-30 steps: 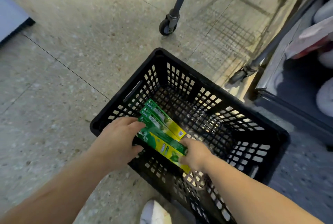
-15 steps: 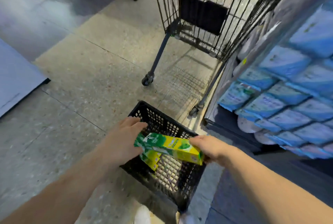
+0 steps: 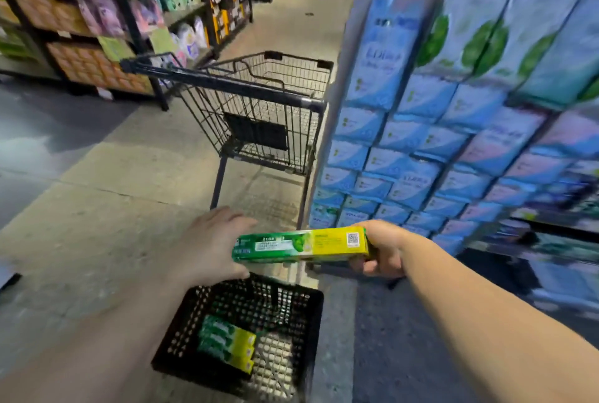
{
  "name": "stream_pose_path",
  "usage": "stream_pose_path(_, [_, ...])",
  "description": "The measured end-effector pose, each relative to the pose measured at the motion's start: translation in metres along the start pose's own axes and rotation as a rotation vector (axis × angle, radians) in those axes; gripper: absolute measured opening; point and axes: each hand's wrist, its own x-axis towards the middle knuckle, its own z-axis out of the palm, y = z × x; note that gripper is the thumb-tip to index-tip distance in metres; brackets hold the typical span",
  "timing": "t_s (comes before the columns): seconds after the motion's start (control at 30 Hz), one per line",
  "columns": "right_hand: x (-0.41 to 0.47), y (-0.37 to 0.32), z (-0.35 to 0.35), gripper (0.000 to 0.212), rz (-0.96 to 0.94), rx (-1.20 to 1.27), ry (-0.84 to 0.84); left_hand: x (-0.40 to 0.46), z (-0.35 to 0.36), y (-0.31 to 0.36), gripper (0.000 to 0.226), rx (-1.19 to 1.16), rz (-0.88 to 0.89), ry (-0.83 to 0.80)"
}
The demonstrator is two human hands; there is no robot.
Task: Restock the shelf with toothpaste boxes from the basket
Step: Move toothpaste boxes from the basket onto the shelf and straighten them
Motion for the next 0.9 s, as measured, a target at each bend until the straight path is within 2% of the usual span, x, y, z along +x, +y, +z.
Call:
stream_pose_path(0.1, [-0.025,0.007,-0.032,0.026,-0.045,0.097,-0.059,0.002,-0.022,0.024,0.088,0.025,0.036,0.08])
stream_pose_path(0.23, [-0.066,0.026,-0.08,0.019,-0.089,0.157,-0.141,0.005,-0.046,0.062,0.062,0.022,0.138,0.133])
stream_pose_path(0.27, [-0.077,0.031,-0.093,0.023,-0.106,0.161,-0.128,0.007,-0.049,0.075,0.063,0.016,0.162,0.12])
stream_pose_path(0.37, [-0.118,0.05,-0.137,0.061,-0.204,0.291,-0.09,0.008,-0.057,0.128,0.073,0.033,0.181,-0.012])
stream_pose_path(0.4, [-0.132,0.057,-0.154,0.064,-0.265,0.286,-0.083,0.008,-0.059,0.149,0.078,0.012,0.174,-0.08])
stream_pose_path(0.5, [-0.175,0.091,-0.209,0.046,-0.408,0.09,0.014,0.005,-0.06,0.217,0.116,-0.087,0.151,-0.222])
stream_pose_path(0.53, [-0.189,0.105,-0.228,0.043,-0.445,0.005,0.045,0.004,-0.06,0.242,0.114,-0.092,0.159,-0.25])
stream_pose_path(0.63, [-0.242,0.147,-0.29,0.048,-0.478,-0.381,0.2,-0.002,-0.058,0.325,0.084,-0.09,0.186,-0.33])
stream_pose_path(0.73, [-0.298,0.177,-0.353,0.041,-0.412,-0.782,0.308,-0.002,-0.059,0.412,0.085,-0.084,0.259,-0.345])
stream_pose_path(0.8, [-0.333,0.194,-0.39,0.052,-0.403,-0.879,0.407,-0.001,-0.063,0.469,0.095,-0.035,0.347,-0.316])
stream_pose_path(0.9, [-0.382,0.218,-0.443,0.063,-0.442,-0.807,0.585,0.001,-0.073,0.54,0.108,-0.092,0.448,-0.262])
